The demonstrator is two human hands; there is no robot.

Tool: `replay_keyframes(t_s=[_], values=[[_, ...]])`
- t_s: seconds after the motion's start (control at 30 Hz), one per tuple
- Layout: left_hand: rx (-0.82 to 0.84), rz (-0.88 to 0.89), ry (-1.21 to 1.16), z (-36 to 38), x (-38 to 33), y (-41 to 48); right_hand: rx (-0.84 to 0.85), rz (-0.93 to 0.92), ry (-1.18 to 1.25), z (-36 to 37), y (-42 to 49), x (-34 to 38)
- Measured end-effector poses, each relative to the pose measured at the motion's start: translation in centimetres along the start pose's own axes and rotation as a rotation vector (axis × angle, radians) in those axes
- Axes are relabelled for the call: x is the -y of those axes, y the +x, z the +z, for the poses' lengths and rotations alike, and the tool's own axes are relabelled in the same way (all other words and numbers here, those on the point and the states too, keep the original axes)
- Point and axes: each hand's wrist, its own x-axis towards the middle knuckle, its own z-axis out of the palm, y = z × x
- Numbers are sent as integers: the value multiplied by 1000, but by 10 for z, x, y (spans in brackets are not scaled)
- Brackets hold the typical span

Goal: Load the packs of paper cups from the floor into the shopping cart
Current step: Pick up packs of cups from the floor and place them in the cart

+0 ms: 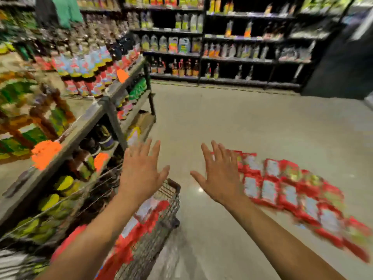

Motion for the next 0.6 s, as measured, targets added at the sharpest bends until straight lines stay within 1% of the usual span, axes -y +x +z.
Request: replay_keyframes(t_s=[0.1,0.2,0.27,0.43,0.53,0.6], values=[[-13,143,-45,-2,-80,26,-19,135,20,-17,-25,-78],[-37,248,-46,4,-162,43,-48,216,51,-29,-49,-149],[-39,298,-47,10,-213,51,-43,252,22,-35,-65,-193],[-26,343,-24,28,-317,66,-6,271,0,-37,-90,-287],[-22,345,-13,42,-354,74,51,298,29,-29,-93,-326],[-27,329,-13,49,-366,80,79,300,56,-23,-87,-340]])
